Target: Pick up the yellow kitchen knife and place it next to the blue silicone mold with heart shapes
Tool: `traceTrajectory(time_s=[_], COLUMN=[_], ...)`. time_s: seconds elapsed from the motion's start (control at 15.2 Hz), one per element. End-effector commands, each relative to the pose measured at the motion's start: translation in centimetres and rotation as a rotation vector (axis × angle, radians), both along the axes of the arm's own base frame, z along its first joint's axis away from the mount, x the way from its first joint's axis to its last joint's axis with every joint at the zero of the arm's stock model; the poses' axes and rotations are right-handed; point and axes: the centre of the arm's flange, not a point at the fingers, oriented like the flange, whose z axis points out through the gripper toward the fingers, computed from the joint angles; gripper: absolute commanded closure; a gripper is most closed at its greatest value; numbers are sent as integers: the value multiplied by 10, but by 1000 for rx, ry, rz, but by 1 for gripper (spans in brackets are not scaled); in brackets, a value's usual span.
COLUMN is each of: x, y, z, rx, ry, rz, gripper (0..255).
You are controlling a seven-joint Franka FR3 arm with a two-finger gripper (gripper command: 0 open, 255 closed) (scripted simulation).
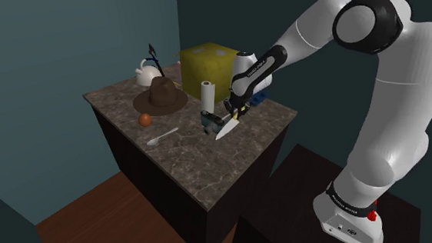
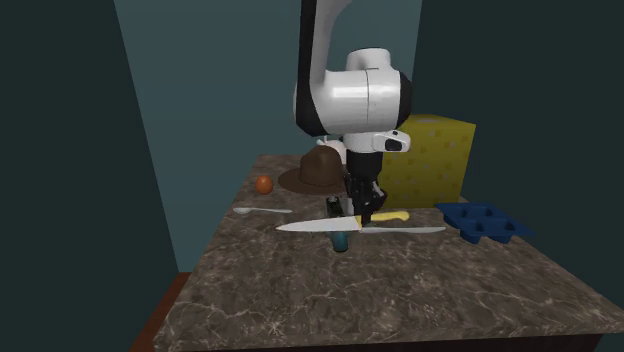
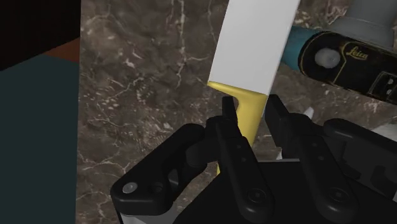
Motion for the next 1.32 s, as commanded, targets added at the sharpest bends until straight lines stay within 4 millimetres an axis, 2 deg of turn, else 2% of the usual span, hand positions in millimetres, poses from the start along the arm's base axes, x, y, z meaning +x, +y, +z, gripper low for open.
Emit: traceTrajectory(time_s=[0.0,1.06,1.25], x=[-1,-1,-1], y=[-28,-239,-242], z=[2,3,-8], rx=[0,0,0], ry=[0,0,0], rz=[1,1,1], gripper=[255,255,255])
